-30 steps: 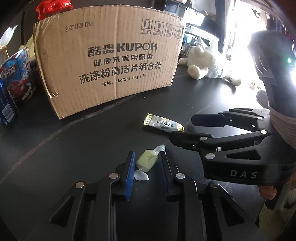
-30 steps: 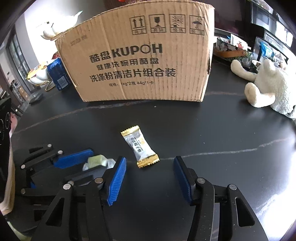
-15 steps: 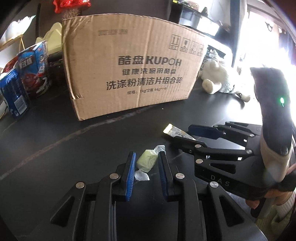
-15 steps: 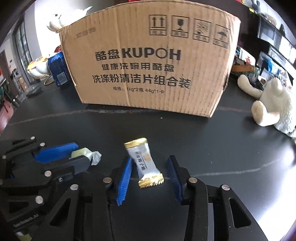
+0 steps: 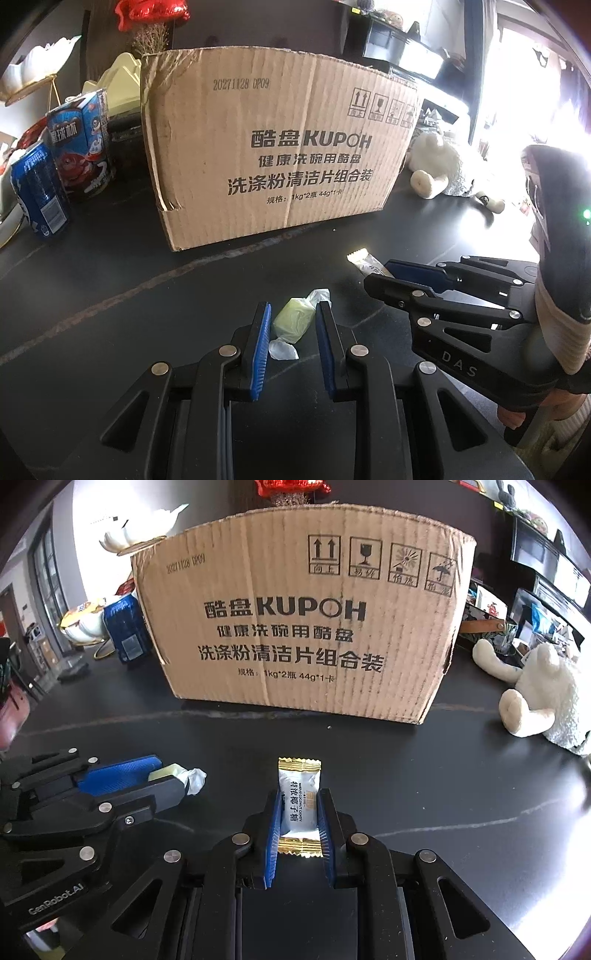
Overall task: Organize snacks
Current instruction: 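Grasp the pale green candy with the left gripper while the right gripper grasps the gold-white candy, then carry both small candies into the cardboard box and open both grippers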
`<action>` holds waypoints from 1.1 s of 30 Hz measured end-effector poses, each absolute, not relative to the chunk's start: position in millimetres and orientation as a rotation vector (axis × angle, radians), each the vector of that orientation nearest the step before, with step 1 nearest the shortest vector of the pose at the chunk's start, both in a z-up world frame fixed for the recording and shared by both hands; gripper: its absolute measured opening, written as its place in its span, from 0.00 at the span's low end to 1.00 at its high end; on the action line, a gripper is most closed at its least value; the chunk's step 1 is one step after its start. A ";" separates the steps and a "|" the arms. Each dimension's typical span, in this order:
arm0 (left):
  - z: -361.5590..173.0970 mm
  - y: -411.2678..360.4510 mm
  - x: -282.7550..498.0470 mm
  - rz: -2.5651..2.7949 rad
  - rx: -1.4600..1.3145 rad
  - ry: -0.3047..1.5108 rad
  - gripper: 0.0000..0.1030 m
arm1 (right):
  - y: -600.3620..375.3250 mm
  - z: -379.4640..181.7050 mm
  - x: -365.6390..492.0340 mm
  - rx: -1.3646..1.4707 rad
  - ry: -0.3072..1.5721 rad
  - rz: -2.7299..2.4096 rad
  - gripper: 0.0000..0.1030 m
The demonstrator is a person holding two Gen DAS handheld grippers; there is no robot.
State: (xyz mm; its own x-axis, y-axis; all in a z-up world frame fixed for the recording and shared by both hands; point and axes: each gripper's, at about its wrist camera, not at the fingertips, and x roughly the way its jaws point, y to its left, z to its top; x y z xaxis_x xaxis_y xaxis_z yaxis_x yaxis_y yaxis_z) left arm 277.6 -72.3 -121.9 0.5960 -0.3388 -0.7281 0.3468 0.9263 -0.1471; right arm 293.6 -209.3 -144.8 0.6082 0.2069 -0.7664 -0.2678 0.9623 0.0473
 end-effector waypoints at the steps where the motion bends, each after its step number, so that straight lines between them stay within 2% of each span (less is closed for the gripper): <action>1: -121.5 -72.1 277.2 -0.398 0.010 0.842 0.24 | -210.1 -143.7 292.5 -0.073 0.871 0.274 0.20; 16: -80.9 -66.2 263.5 -0.364 -0.016 0.765 0.24 | -211.7 -101.5 282.6 -0.014 0.773 0.287 0.20; 33: 6.3 -48.7 259.9 -0.317 0.013 0.629 0.24 | -207.9 -4.2 280.7 0.003 0.622 0.260 0.20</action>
